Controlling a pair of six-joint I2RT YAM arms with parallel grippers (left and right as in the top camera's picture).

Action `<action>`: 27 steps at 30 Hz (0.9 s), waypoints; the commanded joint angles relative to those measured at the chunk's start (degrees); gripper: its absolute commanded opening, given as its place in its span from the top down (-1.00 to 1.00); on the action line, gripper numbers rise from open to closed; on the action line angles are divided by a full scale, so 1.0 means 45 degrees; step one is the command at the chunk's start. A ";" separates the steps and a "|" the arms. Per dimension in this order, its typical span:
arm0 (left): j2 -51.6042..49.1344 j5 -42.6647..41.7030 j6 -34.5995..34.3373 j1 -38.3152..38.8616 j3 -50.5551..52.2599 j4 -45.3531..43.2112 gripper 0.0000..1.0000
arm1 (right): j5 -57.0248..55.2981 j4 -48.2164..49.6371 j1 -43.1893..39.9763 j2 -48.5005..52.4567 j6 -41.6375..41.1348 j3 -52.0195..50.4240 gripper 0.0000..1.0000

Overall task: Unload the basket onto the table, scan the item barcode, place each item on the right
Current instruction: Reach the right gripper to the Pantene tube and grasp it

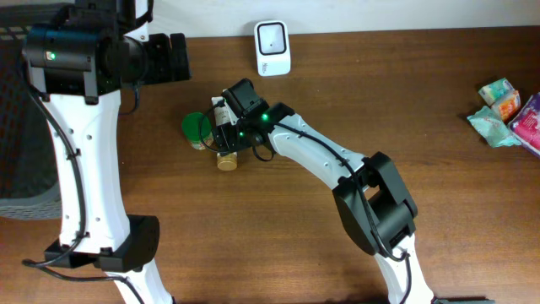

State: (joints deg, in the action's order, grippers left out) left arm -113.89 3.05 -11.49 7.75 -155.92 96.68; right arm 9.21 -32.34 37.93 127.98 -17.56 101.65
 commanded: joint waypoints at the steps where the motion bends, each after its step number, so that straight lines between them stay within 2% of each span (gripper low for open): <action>1: 0.0170 0.0044 0.0199 -0.0010 -0.0102 0.0005 -0.98 | -0.0194 0.0223 0.0068 0.0656 -0.0418 -0.0136 -0.57; 3: 0.0170 0.0044 0.0199 -0.0010 -0.0102 0.0005 -0.98 | -0.0204 0.0321 0.0068 0.0874 -0.0408 -0.0136 -0.43; 5: 0.0170 0.0044 0.0199 -0.0010 -0.0102 0.0005 -0.98 | -0.0243 0.0393 0.0063 0.0874 -0.0408 -0.0136 -0.06; 6: 0.0170 0.0044 0.0199 -0.0010 -0.0102 0.0005 -0.98 | -0.0573 0.0379 0.0068 0.0874 -0.0408 -0.0136 0.02; 11: 0.0170 0.0044 0.0199 -0.0010 -0.0102 0.0005 -0.98 | -0.1350 -0.0253 -0.0340 0.0777 -0.0413 -0.0121 0.12; 14: 0.0170 0.0044 0.0199 -0.0010 -0.0102 0.0005 -0.98 | -0.1345 -0.1059 -0.0860 0.0374 -0.0403 -0.0058 0.40; 23: 0.0170 0.0044 0.0199 -0.0010 -0.0102 0.0005 -0.98 | -0.1360 -0.3453 -0.2171 -0.0695 -0.1253 0.0097 0.43; 24: 0.0170 0.0044 0.0199 -0.0010 -0.0102 0.0005 -0.98 | -0.1345 -0.3881 -0.2433 -0.0695 -0.2239 0.0097 0.58; 26: 0.0170 0.0044 0.0199 -0.0010 -0.0102 0.0005 -0.98 | -0.1331 -0.4095 -0.2705 -0.0695 -0.2895 0.0092 0.63; 27: 0.0170 0.0044 0.0199 -0.0010 -0.0102 0.0005 -0.98 | -0.1341 -0.3929 -0.2778 -0.0695 -0.2822 0.0092 0.52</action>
State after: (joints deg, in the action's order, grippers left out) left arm -113.89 3.05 -11.51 7.75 -155.92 96.66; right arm 4.51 -50.26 26.96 126.56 -26.55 101.78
